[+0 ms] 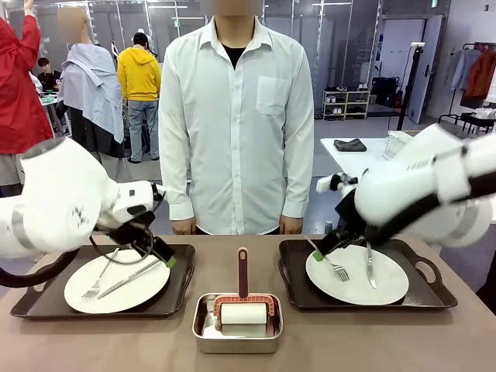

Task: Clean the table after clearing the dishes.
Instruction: When the left (or right) Handle tray is removed, use the left hand (or right hand) to clean the left (or right) side of the table with the Lint Roller.

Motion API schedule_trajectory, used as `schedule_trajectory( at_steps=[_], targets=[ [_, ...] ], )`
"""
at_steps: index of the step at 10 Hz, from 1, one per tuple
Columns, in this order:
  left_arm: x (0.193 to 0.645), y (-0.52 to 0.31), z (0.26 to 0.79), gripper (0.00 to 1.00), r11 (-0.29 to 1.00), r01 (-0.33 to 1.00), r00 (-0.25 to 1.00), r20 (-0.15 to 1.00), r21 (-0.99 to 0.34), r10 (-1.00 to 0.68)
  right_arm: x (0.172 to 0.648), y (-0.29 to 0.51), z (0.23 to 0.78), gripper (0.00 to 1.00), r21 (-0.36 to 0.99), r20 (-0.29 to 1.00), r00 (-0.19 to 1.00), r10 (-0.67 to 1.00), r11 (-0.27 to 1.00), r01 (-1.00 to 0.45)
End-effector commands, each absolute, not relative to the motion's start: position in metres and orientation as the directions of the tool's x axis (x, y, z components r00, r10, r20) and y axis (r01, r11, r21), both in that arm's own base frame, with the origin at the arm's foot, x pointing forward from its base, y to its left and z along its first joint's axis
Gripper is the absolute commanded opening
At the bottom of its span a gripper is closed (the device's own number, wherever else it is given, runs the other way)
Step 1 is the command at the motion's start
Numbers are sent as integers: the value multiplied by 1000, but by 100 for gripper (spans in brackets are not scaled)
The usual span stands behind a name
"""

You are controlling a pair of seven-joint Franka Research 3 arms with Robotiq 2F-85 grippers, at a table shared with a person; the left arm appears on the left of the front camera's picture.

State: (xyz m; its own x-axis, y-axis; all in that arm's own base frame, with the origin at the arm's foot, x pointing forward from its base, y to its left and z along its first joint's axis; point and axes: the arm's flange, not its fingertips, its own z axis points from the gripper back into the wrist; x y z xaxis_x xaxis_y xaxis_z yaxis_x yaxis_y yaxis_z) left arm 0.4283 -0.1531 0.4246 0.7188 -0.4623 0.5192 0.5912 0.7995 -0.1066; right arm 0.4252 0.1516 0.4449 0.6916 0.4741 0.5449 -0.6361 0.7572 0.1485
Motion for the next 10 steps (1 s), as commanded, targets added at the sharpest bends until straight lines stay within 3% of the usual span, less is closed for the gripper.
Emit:
schedule_trajectory(
  at_steps=[1,4,7,10],
  targets=[
    [443,-99,450,100,721,602,752,546,-343,-369,436,103,452,100,346,572,739,357,711,-612],
    [434,-7,471,100,512,551,774,633,-659,-18,407,27,463,100,631,603,798,22,599,-493],
    [383,111,474,100,541,404,717,623,-737,312,346,-73,452,100,801,547,751,-369,492,-342],
    [316,206,473,100,583,239,581,595,-777,555,273,-171,428,100,882,459,571,-680,429,-197]
  ],
)
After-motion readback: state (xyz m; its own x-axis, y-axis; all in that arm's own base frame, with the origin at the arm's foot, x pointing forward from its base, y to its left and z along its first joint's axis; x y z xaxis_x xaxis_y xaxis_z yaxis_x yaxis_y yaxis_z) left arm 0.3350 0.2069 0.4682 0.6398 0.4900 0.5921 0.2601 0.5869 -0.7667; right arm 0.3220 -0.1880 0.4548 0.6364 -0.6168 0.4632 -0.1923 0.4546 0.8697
